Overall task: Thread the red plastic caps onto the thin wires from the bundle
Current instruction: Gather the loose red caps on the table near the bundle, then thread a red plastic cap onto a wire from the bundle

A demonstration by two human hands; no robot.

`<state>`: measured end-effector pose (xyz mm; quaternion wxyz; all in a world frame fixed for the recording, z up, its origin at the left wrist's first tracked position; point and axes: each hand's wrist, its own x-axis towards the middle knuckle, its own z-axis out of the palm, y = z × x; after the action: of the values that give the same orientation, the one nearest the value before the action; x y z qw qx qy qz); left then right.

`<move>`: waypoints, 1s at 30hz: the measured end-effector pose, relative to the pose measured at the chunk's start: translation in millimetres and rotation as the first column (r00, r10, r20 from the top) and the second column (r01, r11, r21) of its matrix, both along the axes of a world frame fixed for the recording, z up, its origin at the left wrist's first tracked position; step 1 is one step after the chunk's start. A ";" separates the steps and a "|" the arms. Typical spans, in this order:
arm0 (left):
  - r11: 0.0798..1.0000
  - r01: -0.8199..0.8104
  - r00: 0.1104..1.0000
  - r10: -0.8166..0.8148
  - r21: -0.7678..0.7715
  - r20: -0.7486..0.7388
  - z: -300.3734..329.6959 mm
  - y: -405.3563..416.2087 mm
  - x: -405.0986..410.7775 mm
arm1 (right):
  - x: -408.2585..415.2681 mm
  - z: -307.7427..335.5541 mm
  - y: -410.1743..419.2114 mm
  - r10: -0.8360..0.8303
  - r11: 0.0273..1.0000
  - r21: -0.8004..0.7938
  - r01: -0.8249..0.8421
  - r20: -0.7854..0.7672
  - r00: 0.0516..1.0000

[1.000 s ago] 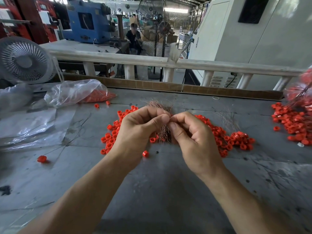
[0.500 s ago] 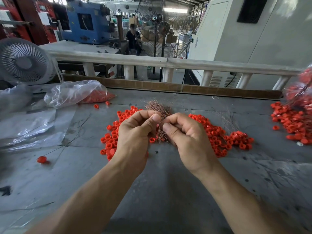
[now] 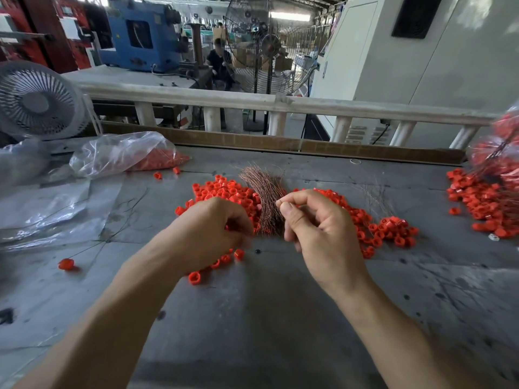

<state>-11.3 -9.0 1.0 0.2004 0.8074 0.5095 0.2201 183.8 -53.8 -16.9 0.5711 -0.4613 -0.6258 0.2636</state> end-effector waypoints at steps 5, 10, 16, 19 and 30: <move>0.994 0.108 0.963 -0.107 -0.011 -0.246 2.6 -3.4 -8.1 | -0.4 -1.8 -0.3 0.012 0.999 -0.035 -0.010 0.049 0.999; 0.994 0.091 0.969 -0.073 0.068 -0.236 2.7 -4.2 -2.1 | -1.1 0.0 -2.0 0.005 0.999 -0.033 -0.003 0.059 0.998; 0.998 0.058 0.837 -0.040 -0.016 0.546 10.8 -15.0 14.6 | -1.3 6.5 -4.1 -0.029 1.000 0.008 0.029 -0.007 1.000; 0.987 0.137 0.662 -0.028 -0.085 0.749 13.6 -18.1 19.2 | -0.9 9.2 -7.6 -0.015 0.998 0.056 0.018 -0.049 0.999; 0.957 0.245 0.511 0.012 -0.159 0.860 9.4 -17.3 22.9 | -2.4 12.4 -11.6 -0.018 0.984 0.174 0.024 -0.036 0.999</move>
<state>11.6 -26.3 10.4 0.5424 0.5941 0.3137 0.5044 181.4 -65.4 -4.5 0.6226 -0.4115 -0.6318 0.2095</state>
